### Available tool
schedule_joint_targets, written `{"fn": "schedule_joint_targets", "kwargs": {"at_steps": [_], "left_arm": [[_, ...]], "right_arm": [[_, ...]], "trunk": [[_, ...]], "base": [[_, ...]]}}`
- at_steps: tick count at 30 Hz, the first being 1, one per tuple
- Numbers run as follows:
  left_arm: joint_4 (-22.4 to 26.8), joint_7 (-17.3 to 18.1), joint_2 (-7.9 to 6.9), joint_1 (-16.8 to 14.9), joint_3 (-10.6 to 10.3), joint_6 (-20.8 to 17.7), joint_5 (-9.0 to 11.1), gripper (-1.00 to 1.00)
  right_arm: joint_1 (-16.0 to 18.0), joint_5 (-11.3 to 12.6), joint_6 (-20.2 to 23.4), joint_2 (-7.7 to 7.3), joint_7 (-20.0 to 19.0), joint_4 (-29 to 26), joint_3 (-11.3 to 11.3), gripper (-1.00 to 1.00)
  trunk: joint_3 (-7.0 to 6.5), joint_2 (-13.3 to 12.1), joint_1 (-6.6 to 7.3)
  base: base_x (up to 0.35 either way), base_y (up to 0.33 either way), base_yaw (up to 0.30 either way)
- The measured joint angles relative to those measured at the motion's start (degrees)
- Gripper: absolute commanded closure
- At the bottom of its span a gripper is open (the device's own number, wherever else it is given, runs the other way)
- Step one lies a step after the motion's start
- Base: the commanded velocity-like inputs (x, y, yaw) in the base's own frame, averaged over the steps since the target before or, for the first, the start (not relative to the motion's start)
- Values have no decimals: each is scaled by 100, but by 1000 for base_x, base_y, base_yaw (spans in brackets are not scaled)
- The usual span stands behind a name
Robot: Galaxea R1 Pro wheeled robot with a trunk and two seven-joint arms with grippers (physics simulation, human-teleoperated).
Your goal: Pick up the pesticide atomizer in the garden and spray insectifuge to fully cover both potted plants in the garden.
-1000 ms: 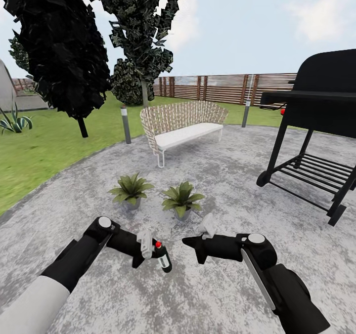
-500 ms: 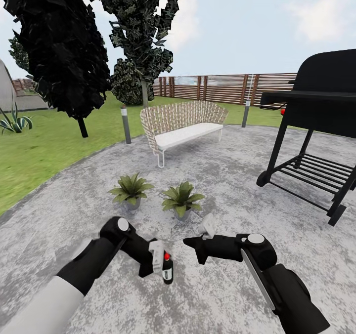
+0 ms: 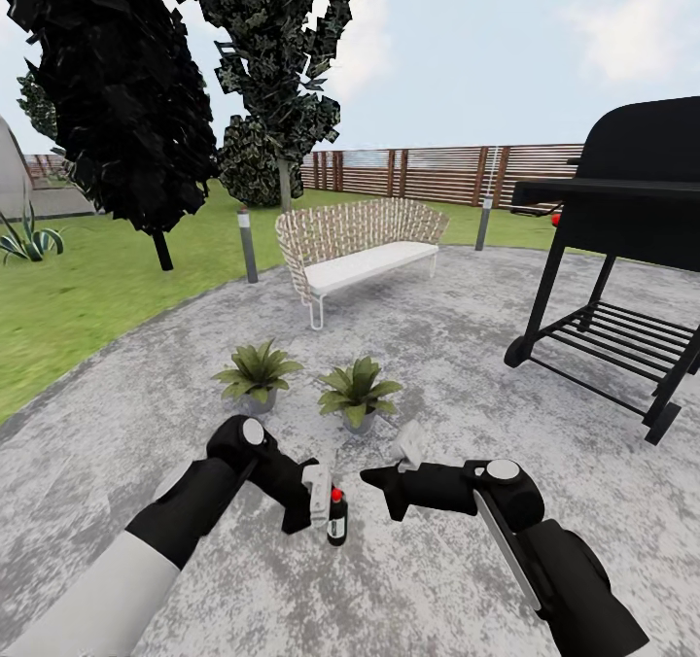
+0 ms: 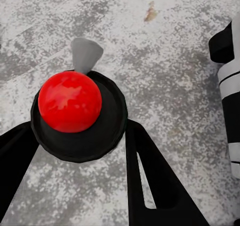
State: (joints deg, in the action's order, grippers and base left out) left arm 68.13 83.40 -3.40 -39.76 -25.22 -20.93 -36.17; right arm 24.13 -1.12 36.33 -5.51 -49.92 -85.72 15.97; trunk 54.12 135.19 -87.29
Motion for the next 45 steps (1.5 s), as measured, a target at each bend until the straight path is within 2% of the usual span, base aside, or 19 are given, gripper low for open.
{"fn": "schedule_joint_targets", "kwargs": {"at_steps": [8, 13, 21, 33, 39, 45], "left_arm": [[0, -3, 10, -82, -3, -46, -1, 100], [0, -6, 107, -104, -8, -60, -14, 100], [0, 2, 176, -99, -2, -70, -276, 100], [0, 23, 175, -98, -1, -67, -279, 100], [0, 255, 182, -98, 7, -72, -284, 100], [0, 281, 184, -98, 9, -78, -285, 100]], "right_arm": [[0, 8, 0, 9, -2, 0, 8, 100], [0, 8, 0, 17, -57, 0, 137, 100], [0, 0, 0, 17, -106, -4, 166, 100], [0, 0, 0, 9, -107, -1, 160, 100], [0, -7, 0, -20, -107, 0, 158, 100], [0, -6, 0, -26, -107, 0, 158, 100]], "trunk": [[0, 0, 0], [0, 0, 0], [0, 0, 0], [0, 0, 0], [0, 0, 0], [0, 0, 0]], "base": [[0, 0, 0], [0, 0, 0], [0, 0, 0], [0, 0, 0], [0, 0, 0], [0, 0, 0]]}}
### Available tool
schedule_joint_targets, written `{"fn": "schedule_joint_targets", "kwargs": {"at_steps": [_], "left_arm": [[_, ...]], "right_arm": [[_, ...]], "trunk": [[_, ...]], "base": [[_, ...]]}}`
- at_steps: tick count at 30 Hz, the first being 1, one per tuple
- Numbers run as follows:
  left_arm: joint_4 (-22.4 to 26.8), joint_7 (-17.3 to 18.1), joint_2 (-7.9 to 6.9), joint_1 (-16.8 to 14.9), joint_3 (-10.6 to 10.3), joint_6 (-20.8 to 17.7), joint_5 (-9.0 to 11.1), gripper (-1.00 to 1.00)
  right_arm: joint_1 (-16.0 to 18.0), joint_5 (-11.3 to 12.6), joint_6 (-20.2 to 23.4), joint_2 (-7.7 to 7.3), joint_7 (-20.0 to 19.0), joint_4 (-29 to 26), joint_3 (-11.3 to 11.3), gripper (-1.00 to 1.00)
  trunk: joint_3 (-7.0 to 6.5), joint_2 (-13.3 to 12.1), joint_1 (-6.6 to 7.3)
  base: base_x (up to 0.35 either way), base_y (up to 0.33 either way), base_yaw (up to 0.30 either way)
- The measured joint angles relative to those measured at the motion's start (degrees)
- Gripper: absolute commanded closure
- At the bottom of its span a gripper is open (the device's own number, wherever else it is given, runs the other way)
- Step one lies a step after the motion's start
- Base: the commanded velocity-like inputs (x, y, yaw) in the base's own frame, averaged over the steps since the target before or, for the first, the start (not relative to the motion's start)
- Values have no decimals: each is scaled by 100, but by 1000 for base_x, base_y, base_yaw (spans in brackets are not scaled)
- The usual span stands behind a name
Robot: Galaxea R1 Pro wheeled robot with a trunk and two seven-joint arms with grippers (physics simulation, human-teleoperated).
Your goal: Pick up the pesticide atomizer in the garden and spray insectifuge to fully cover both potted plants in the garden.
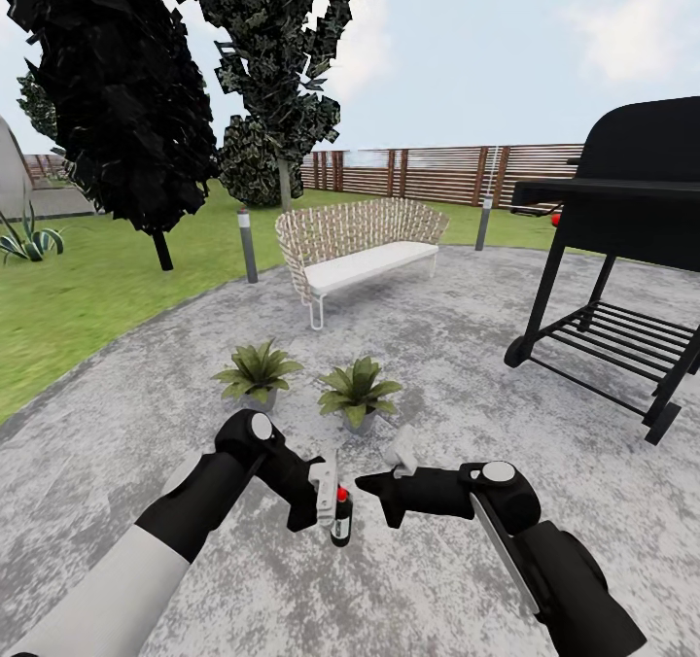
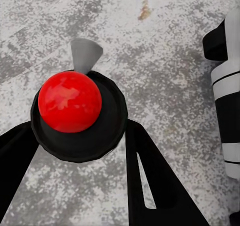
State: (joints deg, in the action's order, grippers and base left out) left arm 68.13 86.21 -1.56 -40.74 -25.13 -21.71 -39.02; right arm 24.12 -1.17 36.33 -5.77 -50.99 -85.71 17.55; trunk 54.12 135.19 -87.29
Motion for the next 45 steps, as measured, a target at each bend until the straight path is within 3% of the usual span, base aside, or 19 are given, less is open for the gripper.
{"fn": "schedule_joint_targets", "kwargs": {"at_steps": [13, 34, 37, 42, 45], "left_arm": [[0, -17, 121, -48, 16, 8, -4, 100], [-66, -44, 71, -38, 27, 16, -20, 100], [-93, -54, 22, -37, 40, 22, -85, 100], [-105, -52, -80, -22, 58, 25, -463, 100], [-105, -52, -153, -19, 117, 25, -590, 100]], "right_arm": [[0, 0, 0, 0, 0, 0, 0, 100], [0, 3, 0, -3, 0, -3, -9, 100], [0, 5, 0, -2, 0, -7, -9, 100], [0, 6, 0, -4, 0, -9, -9, 100], [0, 5, 0, -8, 0, -9, -13, 100]], "trunk": [[0, 0, 0], [0, 0, 0], [0, 0, 0], [0, 0, 0], [0, 0, 0]], "base": [[0, 0, 0], [0, 0, 0], [0, 0, 0], [0, 0, 0], [0, 0, 0]]}}
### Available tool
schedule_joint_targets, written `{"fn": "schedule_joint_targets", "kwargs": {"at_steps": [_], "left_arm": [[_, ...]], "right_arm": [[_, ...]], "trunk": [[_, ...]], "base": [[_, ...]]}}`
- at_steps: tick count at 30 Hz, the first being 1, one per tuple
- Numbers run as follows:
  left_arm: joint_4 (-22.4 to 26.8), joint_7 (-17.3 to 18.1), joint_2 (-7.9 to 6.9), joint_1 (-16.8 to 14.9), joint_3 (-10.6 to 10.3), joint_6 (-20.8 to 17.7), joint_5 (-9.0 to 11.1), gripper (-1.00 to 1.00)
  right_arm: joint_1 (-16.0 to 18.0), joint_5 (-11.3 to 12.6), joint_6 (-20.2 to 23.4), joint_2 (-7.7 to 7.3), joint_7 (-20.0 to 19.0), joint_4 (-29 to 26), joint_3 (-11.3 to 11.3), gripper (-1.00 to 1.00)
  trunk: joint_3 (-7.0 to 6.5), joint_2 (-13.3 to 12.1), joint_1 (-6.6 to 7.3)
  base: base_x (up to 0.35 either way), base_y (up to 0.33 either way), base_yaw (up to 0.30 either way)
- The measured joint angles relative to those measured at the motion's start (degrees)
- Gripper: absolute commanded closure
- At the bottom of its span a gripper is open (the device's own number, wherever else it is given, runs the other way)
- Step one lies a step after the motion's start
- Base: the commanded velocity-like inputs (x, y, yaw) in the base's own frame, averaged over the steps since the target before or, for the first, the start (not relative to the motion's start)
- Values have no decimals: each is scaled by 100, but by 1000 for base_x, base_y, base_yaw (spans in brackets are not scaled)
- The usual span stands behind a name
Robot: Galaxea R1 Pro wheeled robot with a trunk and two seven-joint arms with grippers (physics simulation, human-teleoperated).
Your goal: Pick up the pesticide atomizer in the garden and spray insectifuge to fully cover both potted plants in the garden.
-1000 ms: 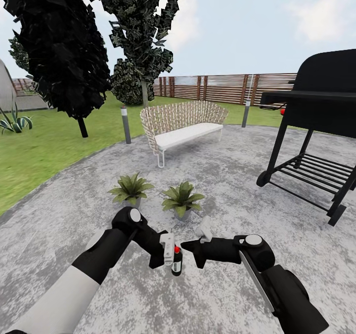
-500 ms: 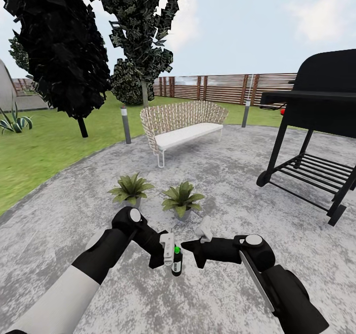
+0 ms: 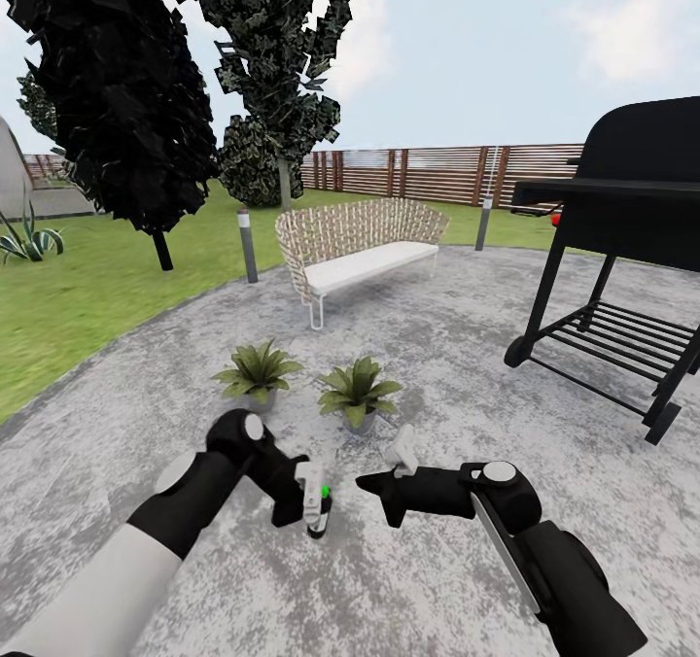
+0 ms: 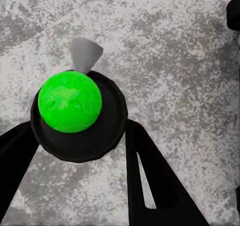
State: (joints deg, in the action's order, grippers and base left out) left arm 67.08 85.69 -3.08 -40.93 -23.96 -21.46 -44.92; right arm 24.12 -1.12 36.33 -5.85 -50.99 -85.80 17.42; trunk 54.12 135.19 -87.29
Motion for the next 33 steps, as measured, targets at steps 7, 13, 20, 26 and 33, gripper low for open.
{"fn": "schedule_joint_targets", "kwargs": {"at_steps": [7, 13, 20, 26, 33], "left_arm": [[0, 31, -193, 3, 229, 0, -180, 100], [6, -84, -284, 1, 481, -16, -233, 100], [53, -1193, -211, -42, 1776, -541, -268, 100], [76, -2014, 61, -123, 2402, -1068, 21, 100], [-83, -3335, 736, -423, 3149, -1879, 416, 100]], "right_arm": [[0, -4, -3, -9, 0, 0, -23, -100], [0, -19, -3, -13, 1, 5, -33, -100], [0, -98, 1, -189, 34, 53, -67, -100], [0, -105, -3, -422, 215, 408, -128, -100], [-8, -79, -151, -376, 2013, 1138, -189, -100]], "trunk": [[0, 0, 0], [0, 0, 0], [0, 0, 0], [0, 0, 0], [-1, 0, 0]], "base": [[0, 0, 0], [0, 0, 0], [0, 0, 0], [0, 0, 0], [0, 0, 0]]}}
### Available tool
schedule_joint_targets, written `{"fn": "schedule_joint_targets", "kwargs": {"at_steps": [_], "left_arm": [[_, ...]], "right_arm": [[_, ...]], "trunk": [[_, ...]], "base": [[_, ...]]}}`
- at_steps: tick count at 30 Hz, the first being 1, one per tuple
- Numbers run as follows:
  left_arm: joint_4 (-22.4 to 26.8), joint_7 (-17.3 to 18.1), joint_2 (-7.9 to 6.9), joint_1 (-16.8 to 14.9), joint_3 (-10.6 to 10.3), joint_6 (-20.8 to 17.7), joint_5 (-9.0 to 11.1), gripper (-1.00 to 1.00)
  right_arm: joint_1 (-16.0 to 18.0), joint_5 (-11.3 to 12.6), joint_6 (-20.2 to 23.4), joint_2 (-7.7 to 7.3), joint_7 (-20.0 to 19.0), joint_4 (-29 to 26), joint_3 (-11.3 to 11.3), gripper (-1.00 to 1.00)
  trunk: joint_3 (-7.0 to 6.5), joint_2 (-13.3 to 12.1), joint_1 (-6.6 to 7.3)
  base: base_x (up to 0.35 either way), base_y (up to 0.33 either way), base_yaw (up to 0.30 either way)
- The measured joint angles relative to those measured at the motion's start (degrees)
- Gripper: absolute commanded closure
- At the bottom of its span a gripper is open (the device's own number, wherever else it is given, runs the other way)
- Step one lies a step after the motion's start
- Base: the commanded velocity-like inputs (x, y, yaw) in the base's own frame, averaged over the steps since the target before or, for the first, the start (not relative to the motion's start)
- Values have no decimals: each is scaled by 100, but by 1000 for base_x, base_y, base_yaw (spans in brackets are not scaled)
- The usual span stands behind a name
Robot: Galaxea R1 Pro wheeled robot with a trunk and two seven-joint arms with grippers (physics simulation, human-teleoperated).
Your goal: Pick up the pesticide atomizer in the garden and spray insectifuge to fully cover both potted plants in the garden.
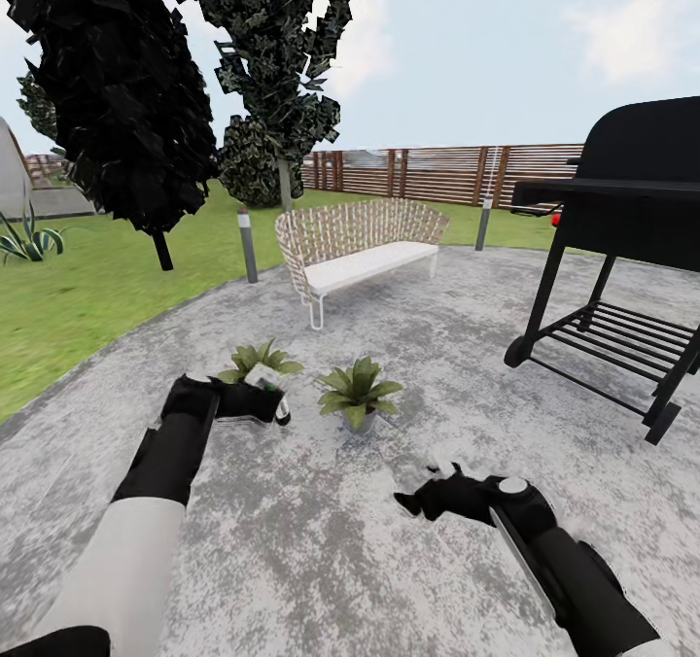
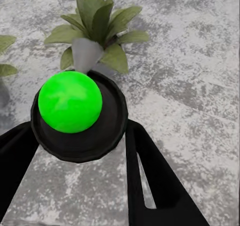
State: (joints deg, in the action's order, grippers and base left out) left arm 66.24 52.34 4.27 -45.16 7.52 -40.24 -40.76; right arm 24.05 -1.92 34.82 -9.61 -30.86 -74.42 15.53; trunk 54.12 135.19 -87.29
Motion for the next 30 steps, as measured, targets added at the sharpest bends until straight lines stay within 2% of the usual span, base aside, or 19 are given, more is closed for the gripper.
{"fn": "schedule_joint_targets", "kwargs": {"at_steps": [2, 5, 6, 8, 10, 11, 12, 14, 16, 17, 20, 25, 30], "left_arm": [[-179, -93, 46, -194, 25, -196, 44, 100], [-848, -164, 77, -775, 38, -851, 241, 100], [-1119, -168, 80, -990, 29, -1116, 315, 100], [-1444, -166, 85, -1239, 18, -1330, 356, 100], [-1767, -158, 84, -1458, 11, -1456, 373, 100], [-2046, -153, 83, -1604, -5, -1561, 373, 100], [-2155, -153, 83, -1651, -11, -1591, 368, 100], [-2661, -154, 82, -1800, -37, -1675, 356, 100], [-3086, -152, 85, -1852, -54, -1705, 330, 100], [-3222, -151, 84, -1859, -59, -1707, 326, 100], [-3446, -151, 83, -1847, -67, -1711, 319, 100], [-3529, -153, 89, -1831, -109, -1706, 318, 100], [-3538, -154, 79, -1813, -483, -1726, 318, 100]], "right_arm": [[0, 18, -57, 62, 402, 126, -1, -100], [-5, 35, -210, 315, 1410, 379, -46, -100], [-7, 34, -351, 374, 1816, 436, -134, -100], [-10, 48, -516, 415, 2270, 475, -342, -100], [-11, 161, -599, 434, 2575, 495, -674, -100], [-11, 304, -626, 437, 2685, 497, -949, -100], [-12, 362, -632, 436, 2709, 498, -1052, -100], [-12, 505, -642, 408, 2770, 496, -1486, -100], [-10, 557, -645, 378, 2797, 491, -1839, -100], [-9, 570, -645, 373, 2796, 490, -1941, -100], [-8, 584, -646, 368, 2792, 484, -2065, -100], [-11, 582, -632, 375, 2799, 482, -2105, -100], [-15, 568, -624, 381, 2813, 849, -2116, -100]], "trunk": [[0, 0, 0], [0, 0, 0], [0, 0, 0], [0, 0, 0], [0, 0, 0], [0, 0, 0], [0, 0, 0], [1, 0, 0], [1, 0, -1], [1, 0, 0], [1, 0, 0], [0, 0, 0], [-2, 0, 0]], "base": [[0, 0, 0], [0, 0, 0], [0, 0, 0], [0, 0, 0], [0, 0, 0], [0, 0, 0], [0, 0, 0], [0, 0, 0], [0, 0, 0], [0, 0, 0], [0, 0, 0], [0, 0, 0], [0, 0, -59]]}}
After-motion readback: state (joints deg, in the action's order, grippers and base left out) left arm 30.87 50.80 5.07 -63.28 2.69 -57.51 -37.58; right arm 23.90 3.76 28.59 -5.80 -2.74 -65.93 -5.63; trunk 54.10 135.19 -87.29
